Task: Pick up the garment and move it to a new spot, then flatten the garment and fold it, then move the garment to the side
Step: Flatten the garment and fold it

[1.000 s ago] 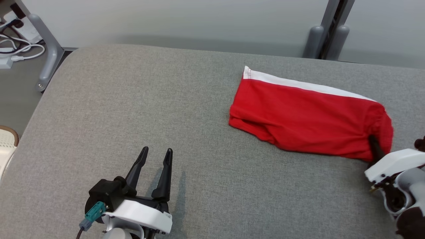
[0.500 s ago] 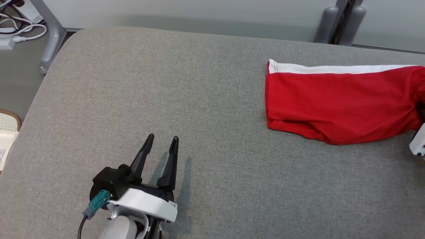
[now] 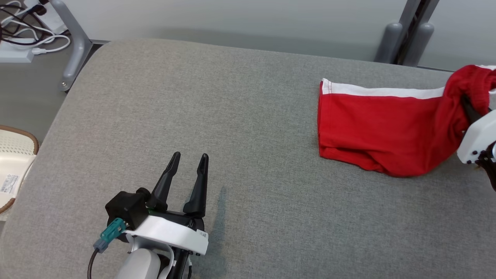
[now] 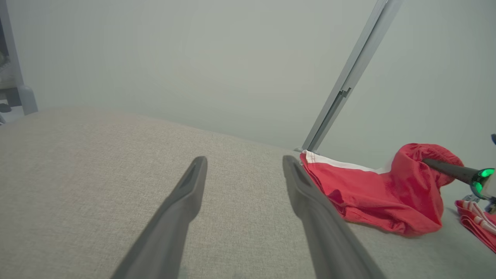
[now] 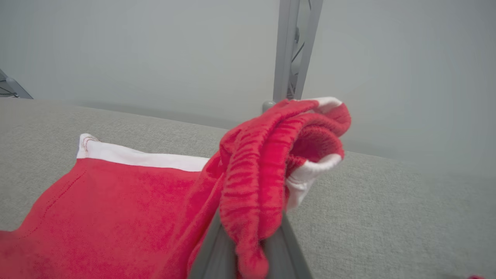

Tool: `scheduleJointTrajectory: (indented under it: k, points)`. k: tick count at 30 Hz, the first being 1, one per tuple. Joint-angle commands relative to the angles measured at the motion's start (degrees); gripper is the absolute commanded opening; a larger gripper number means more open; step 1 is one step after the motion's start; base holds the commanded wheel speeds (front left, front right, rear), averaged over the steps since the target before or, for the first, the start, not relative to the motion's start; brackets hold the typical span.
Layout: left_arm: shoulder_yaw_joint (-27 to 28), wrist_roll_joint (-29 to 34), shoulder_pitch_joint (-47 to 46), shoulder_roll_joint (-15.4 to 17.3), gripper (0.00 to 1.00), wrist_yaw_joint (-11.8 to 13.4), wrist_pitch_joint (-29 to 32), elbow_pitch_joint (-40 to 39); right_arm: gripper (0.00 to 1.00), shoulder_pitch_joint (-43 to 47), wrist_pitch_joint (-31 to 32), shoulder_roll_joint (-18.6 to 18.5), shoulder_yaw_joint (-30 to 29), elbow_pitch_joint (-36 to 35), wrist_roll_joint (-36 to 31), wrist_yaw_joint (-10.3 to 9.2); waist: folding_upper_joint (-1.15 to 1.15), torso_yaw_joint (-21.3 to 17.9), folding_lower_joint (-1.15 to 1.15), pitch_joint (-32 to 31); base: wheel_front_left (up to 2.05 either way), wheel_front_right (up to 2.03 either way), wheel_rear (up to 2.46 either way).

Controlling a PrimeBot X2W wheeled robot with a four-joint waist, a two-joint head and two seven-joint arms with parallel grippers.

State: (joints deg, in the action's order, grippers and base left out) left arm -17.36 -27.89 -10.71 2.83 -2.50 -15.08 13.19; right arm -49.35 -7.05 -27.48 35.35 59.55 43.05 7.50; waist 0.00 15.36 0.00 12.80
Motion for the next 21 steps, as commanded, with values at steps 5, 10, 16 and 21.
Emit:
scheduleJointTrajectory:
  k: [5,10,16,21]
  points:
    - [0.2,-0.9,0.9,0.2,1.0,0.2,-0.1,-0.2,0.0,-1.5,0.9,1.4,3.1,-2.4,0.5,-0.02,0.0,1.5,0.0,-1.1,0.0,0.0,0.0]
    - [-0.1,-1.6,1.5,0.2,1.0,0.5,-0.1,-0.1,0.0,-2.0,2.1,3.0,5.9,-4.2,1.2,-0.02,0.0,3.0,0.0,-1.6,0.0,0.0,0.0]
    - [-0.4,-2.1,1.8,0.2,1.0,0.6,-0.1,-0.2,0.0,-2.3,4.1,4.9,9.5,-6.0,2.1,-0.02,0.0,4.6,0.0,-1.6,0.0,0.0,0.0]
    - [-0.7,-2.5,1.6,0.2,1.0,0.8,-0.1,-0.3,0.0,-1.9,5.6,5.7,11.8,-5.8,2.4,-0.02,0.0,5.6,0.0,-1.4,0.0,0.0,0.0]
